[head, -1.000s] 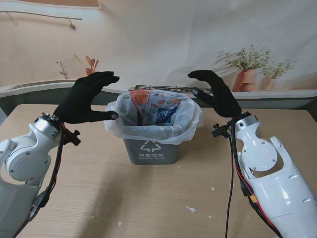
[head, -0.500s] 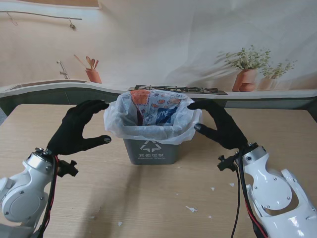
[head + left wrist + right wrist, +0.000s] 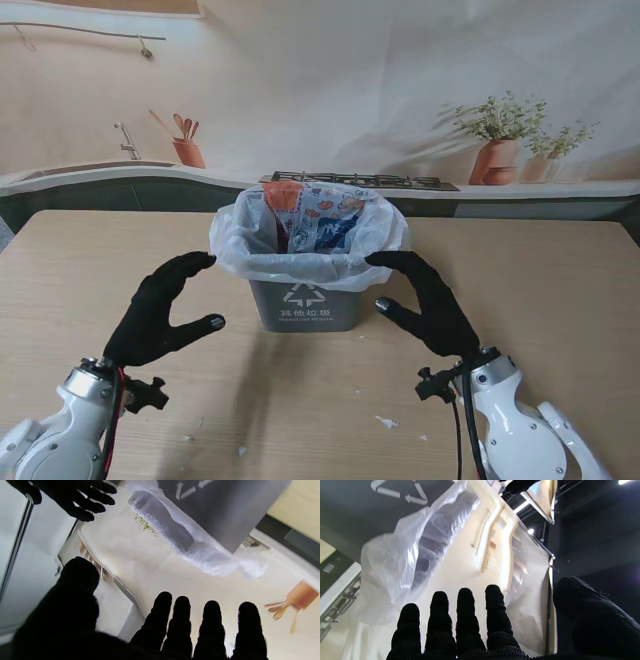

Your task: Fit the garbage bag over the bin

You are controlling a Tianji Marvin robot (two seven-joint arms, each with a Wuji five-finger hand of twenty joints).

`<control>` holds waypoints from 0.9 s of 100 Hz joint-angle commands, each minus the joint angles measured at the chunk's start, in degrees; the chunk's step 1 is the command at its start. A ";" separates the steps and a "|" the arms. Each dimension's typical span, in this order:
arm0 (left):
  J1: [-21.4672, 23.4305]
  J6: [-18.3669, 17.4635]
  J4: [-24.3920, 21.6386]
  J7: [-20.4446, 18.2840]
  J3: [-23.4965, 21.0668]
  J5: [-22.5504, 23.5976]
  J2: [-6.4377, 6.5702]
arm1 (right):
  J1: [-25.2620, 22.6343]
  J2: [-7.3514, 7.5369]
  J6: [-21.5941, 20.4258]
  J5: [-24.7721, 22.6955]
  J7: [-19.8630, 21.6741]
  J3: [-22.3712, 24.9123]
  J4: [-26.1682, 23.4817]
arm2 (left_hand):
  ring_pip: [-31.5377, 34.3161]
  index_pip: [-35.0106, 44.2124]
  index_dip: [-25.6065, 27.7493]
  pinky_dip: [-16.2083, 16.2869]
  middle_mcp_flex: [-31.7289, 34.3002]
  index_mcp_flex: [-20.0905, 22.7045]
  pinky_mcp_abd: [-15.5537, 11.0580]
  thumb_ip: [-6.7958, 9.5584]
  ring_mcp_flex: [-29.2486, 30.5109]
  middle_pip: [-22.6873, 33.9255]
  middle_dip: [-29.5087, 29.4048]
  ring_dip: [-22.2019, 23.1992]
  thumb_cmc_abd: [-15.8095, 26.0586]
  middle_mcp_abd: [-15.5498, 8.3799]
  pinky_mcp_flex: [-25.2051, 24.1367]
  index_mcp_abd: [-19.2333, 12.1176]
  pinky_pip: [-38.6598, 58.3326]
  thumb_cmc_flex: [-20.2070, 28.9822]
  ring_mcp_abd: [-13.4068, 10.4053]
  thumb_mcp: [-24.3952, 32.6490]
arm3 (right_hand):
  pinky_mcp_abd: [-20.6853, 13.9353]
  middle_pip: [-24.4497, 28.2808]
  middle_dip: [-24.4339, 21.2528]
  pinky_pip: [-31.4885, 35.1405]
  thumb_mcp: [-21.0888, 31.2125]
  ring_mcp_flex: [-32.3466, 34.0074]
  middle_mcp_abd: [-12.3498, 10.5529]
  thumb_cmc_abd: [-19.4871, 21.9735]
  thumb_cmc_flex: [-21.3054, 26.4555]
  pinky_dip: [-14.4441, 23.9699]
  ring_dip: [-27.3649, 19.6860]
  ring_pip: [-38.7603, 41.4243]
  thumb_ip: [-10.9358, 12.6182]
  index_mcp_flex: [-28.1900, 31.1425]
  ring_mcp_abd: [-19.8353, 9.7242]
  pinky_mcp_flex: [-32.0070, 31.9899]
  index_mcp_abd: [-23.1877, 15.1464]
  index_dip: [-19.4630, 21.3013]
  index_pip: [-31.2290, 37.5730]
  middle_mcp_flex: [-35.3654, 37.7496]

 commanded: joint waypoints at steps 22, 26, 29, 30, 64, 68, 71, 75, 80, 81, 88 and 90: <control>1.17 2.48 1.28 -2.94 4.06 -1.01 -0.28 | -1.73 -0.81 1.44 1.16 2.09 -3.69 2.97 | -1.29 -1.93 -0.92 0.09 -0.87 -0.72 -0.51 1.66 -1.44 -1.35 -0.97 0.07 -0.56 0.47 -0.60 0.47 -0.64 0.62 -0.38 2.15 | -3.63 -0.48 -0.18 -1.77 3.84 -2.01 -1.31 -0.85 0.33 -2.32 -0.57 -0.91 0.54 -3.99 -2.79 -0.10 0.75 -1.60 0.66 -3.80; 1.31 2.64 1.79 -2.38 4.71 -1.29 -0.43 | -1.96 -0.75 1.32 1.59 2.41 -3.69 3.36 | -0.97 -1.57 -0.74 0.37 -0.86 -0.67 -0.68 1.65 -1.42 -1.16 -0.86 0.33 -0.75 0.58 -0.56 0.57 -0.25 0.61 -0.31 2.56 | -4.30 -0.41 -0.13 -1.86 3.30 -2.73 -1.83 -0.08 0.19 -2.36 -0.72 -1.28 0.59 -4.91 -3.33 -0.69 0.48 -1.63 0.51 -4.79; 1.32 2.75 2.35 -1.02 5.42 -1.29 -0.67 | -2.05 -0.86 1.58 1.65 1.97 -3.95 3.58 | -0.44 -1.18 -0.56 0.77 -0.81 -0.41 -0.64 1.61 -1.30 -0.55 -0.54 0.68 -1.11 0.65 -0.57 0.67 0.41 0.53 -0.12 3.24 | -4.10 -0.07 -0.02 -1.63 3.23 -2.36 -1.58 -0.58 0.64 -2.25 -0.65 -1.08 0.69 -4.34 -3.12 -0.44 0.62 -1.51 0.87 -4.38; 1.32 2.78 2.56 -0.50 5.69 -1.31 -0.76 | -2.05 -0.91 1.69 1.66 1.78 -4.06 3.65 | -0.34 -1.11 -0.52 0.85 -0.84 -0.33 -0.59 1.59 -1.31 -0.40 -0.45 0.74 -1.23 0.77 -0.61 0.73 0.56 0.54 -0.05 3.49 | -4.05 0.00 0.00 -1.58 3.26 -2.27 -1.52 -0.72 0.76 -2.23 -0.64 -1.03 0.71 -4.23 -3.03 -0.38 0.65 -1.49 0.93 -4.25; -0.51 3.66 6.88 -0.11 8.72 -2.59 -0.85 | -0.04 -0.80 2.37 2.30 2.58 -6.77 7.43 | -3.46 -2.06 -0.99 -3.56 -0.99 0.11 -1.07 1.16 -1.36 -3.53 -2.16 -2.41 -1.19 1.26 -0.35 -0.03 -4.81 0.45 -1.25 4.20 | -3.89 -0.07 -0.13 -1.35 1.86 -3.00 -2.01 -0.32 0.20 -2.11 -0.79 -1.37 0.69 -5.13 -3.33 -1.10 -0.22 -1.54 0.83 -5.05; -0.68 3.58 7.15 0.00 8.95 -2.79 -0.89 | 0.32 -0.82 2.54 2.25 2.54 -7.12 7.80 | -3.66 -2.05 -1.00 -3.74 -0.96 0.38 -1.25 1.16 -1.39 -3.53 -2.17 -2.56 -1.24 1.29 -0.41 0.11 -5.07 0.48 -1.44 4.18 | -3.71 -0.02 -0.12 -1.22 1.62 -2.88 -1.99 -0.41 0.21 -2.02 -0.78 -1.31 0.70 -4.96 -3.29 -1.06 -0.23 -1.51 0.92 -5.01; -0.77 3.56 7.33 0.07 9.17 -3.02 -0.92 | 0.58 -0.83 2.69 2.35 2.56 -7.44 8.03 | -3.82 -2.08 -1.02 -3.93 -0.98 0.50 -1.34 1.15 -1.42 -3.50 -2.15 -2.70 -1.22 1.40 -0.46 0.13 -5.35 0.50 -1.52 4.19 | -3.67 0.02 -0.12 -1.16 1.51 -2.90 -1.99 -0.34 0.23 -1.97 -0.79 -1.32 0.72 -4.97 -3.32 -1.08 -0.23 -1.52 0.93 -4.95; -0.88 3.72 7.58 0.03 9.41 -3.17 -0.92 | 0.86 -0.83 2.89 2.63 2.68 -7.85 8.26 | -4.12 -2.22 -1.10 -4.26 -1.00 0.58 -1.48 1.12 -1.44 -3.52 -2.17 -2.93 -1.20 1.39 -0.42 0.18 -5.80 0.38 -1.70 4.10 | -3.67 0.05 -0.12 -1.10 1.42 -2.89 -2.04 -0.23 0.28 -1.91 -0.79 -1.31 0.78 -4.87 -3.32 -1.11 -0.20 -1.51 0.97 -4.87; -1.09 3.99 7.99 0.08 9.77 -3.29 -0.94 | 1.10 -0.81 3.12 2.65 2.81 -8.25 8.55 | -4.05 -2.26 -1.13 -4.60 -0.88 0.94 -1.32 1.13 -1.20 -3.34 -2.08 -3.00 -1.16 1.53 -0.37 0.28 -6.25 0.42 -1.48 4.12 | -3.59 0.10 -0.12 -0.99 1.35 -2.83 -1.95 -0.12 0.31 -1.84 -0.76 -1.25 0.83 -4.75 -3.22 -1.10 -0.21 -1.50 1.01 -4.70; -1.13 4.05 8.06 0.10 9.84 -3.35 -0.95 | 1.14 -0.80 3.17 2.59 2.81 -8.31 8.61 | -4.01 -2.25 -1.14 -4.64 -0.88 1.03 -1.28 1.13 -1.18 -3.30 -2.06 -3.00 -1.16 1.57 -0.38 0.27 -6.31 0.44 -1.45 4.13 | -3.58 0.10 -0.12 -0.98 1.33 -2.84 -1.95 -0.14 0.30 -1.82 -0.76 -1.24 0.84 -4.73 -3.21 -1.08 -0.21 -1.50 1.01 -4.68; -1.35 4.57 8.39 0.18 10.30 -3.94 -1.03 | 1.29 -0.81 3.49 1.99 2.63 -8.60 8.99 | -3.90 -2.43 -1.23 -5.01 -0.88 1.30 -0.97 1.13 -1.25 -3.08 -1.94 -3.03 -1.22 1.73 -0.43 0.31 -6.86 0.52 -0.91 4.16 | -3.41 0.07 -0.14 -0.90 1.23 -2.85 -1.94 -0.08 0.26 -1.75 -0.74 -1.19 0.87 -4.73 -3.15 -1.13 -0.10 -1.51 0.99 -4.67; -1.40 4.68 8.44 0.19 10.39 -4.09 -1.04 | 1.29 -0.83 3.52 1.93 2.53 -8.66 9.06 | -3.86 -2.48 -1.26 -5.08 -0.87 1.33 -0.95 1.15 -1.27 -2.99 -1.90 -3.03 -1.29 1.68 -0.40 0.31 -6.96 0.62 -0.90 4.21 | -3.40 0.09 -0.14 -0.88 1.20 -2.86 -1.92 -0.05 0.24 -1.74 -0.73 -1.19 0.88 -4.69 -3.10 -1.14 -0.16 -1.50 1.00 -4.60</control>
